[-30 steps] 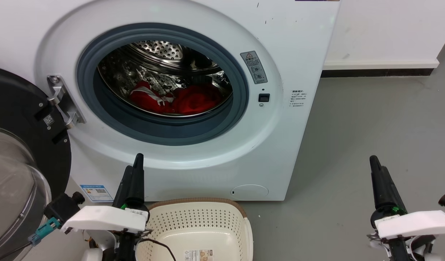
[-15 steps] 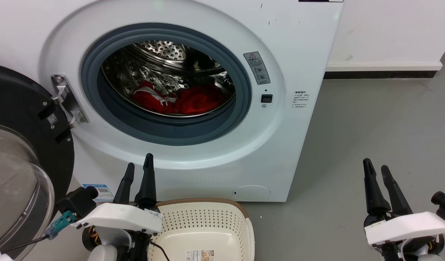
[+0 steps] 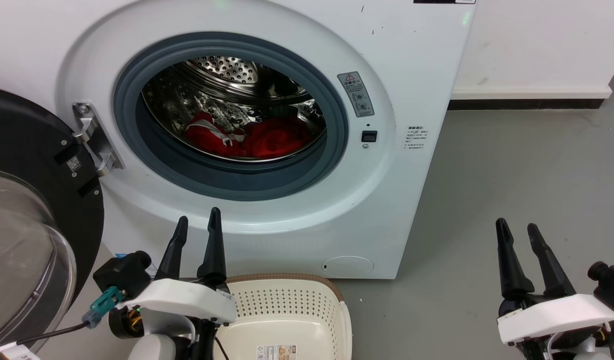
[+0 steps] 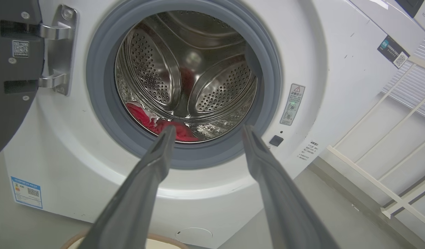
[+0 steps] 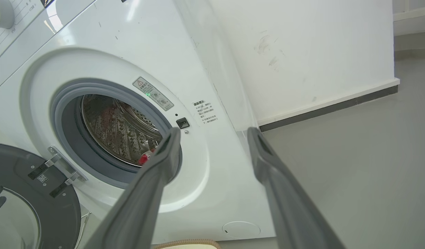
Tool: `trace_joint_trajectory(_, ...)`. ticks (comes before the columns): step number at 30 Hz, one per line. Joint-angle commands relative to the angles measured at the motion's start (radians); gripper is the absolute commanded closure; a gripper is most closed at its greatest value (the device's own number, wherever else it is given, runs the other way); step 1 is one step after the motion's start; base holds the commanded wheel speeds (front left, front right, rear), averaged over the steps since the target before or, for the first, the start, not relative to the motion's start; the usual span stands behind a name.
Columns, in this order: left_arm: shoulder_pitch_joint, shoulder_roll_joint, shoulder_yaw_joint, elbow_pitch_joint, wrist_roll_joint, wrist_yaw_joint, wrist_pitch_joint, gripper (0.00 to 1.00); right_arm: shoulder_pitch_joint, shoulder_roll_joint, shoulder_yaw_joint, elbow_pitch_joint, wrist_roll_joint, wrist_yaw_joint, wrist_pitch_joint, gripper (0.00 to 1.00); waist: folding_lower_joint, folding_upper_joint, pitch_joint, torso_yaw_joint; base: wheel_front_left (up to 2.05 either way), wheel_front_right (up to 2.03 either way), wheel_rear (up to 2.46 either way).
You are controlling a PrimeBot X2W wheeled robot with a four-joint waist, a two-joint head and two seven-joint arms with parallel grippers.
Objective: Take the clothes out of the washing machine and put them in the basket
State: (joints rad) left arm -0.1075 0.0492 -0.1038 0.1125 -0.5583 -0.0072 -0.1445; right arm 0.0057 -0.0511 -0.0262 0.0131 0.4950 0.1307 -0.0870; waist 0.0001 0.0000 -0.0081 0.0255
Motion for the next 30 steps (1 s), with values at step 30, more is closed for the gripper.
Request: trace_joint_trajectory(30, -0.024, 0.002, -0.033, 0.012, 0.321, 0.029, -0.074, 0.00, 0.037, 0.001, 0.010, -0.054, -0.302, 0.000, 0.003, 0.00, -0.0001, 0.0000, 0.000, 0.003, 0.00, 0.00, 0.00)
